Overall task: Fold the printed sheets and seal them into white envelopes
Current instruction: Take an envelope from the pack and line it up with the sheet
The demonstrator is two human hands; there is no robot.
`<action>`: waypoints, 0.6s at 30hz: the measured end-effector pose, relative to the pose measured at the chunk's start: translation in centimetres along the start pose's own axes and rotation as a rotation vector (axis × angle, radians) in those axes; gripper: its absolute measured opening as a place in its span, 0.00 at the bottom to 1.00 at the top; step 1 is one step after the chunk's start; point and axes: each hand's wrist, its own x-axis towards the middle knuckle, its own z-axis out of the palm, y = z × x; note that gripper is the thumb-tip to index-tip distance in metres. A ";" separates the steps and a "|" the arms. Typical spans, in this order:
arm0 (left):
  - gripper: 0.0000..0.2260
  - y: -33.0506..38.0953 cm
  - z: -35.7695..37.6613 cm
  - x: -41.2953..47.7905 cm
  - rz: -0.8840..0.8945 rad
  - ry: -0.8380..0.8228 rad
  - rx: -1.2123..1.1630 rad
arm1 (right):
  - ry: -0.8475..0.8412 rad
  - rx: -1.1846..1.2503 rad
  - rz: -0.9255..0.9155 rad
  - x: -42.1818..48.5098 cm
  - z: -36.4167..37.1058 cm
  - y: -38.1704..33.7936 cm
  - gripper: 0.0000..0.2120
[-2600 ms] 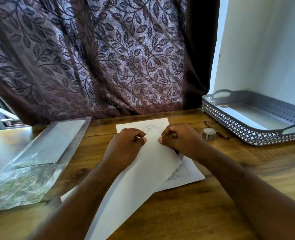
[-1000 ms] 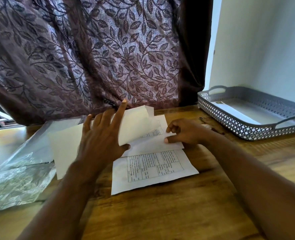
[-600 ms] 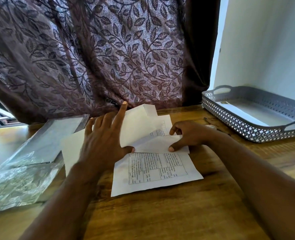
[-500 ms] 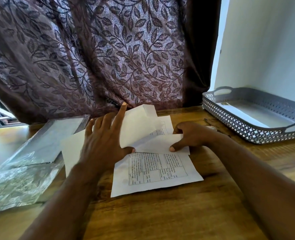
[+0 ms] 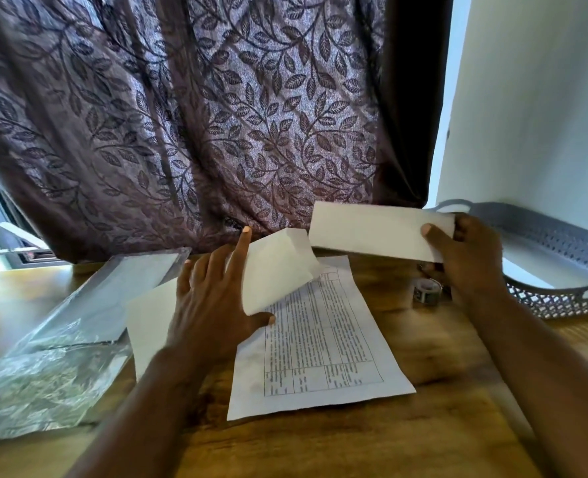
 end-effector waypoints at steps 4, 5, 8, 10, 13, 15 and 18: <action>0.63 -0.3 0.1 0.0 -0.015 -0.003 0.000 | 0.073 0.092 0.005 -0.1 -0.3 -0.6 0.10; 0.63 -0.4 0.2 -0.1 -0.018 -0.003 0.003 | 0.053 0.111 0.013 -0.3 -0.2 -0.8 0.09; 0.64 -0.4 0.3 0.0 -0.024 0.001 0.010 | -0.033 0.060 -0.023 -0.6 -0.1 -1.0 0.09; 0.64 -0.3 0.3 -0.1 -0.024 0.002 0.012 | -0.077 0.002 -0.068 -0.8 0.2 -1.0 0.10; 0.63 -0.3 0.4 -0.1 -0.007 0.007 0.026 | -0.156 -0.041 -0.094 -1.1 0.5 -1.1 0.09; 0.62 -0.3 0.4 -0.1 0.022 0.014 0.034 | -0.218 -0.024 -0.074 -1.3 0.8 -1.3 0.07; 0.60 0.2 0.4 0.0 0.085 0.033 0.036 | -0.366 0.123 0.037 -2.0 1.4 -1.6 0.06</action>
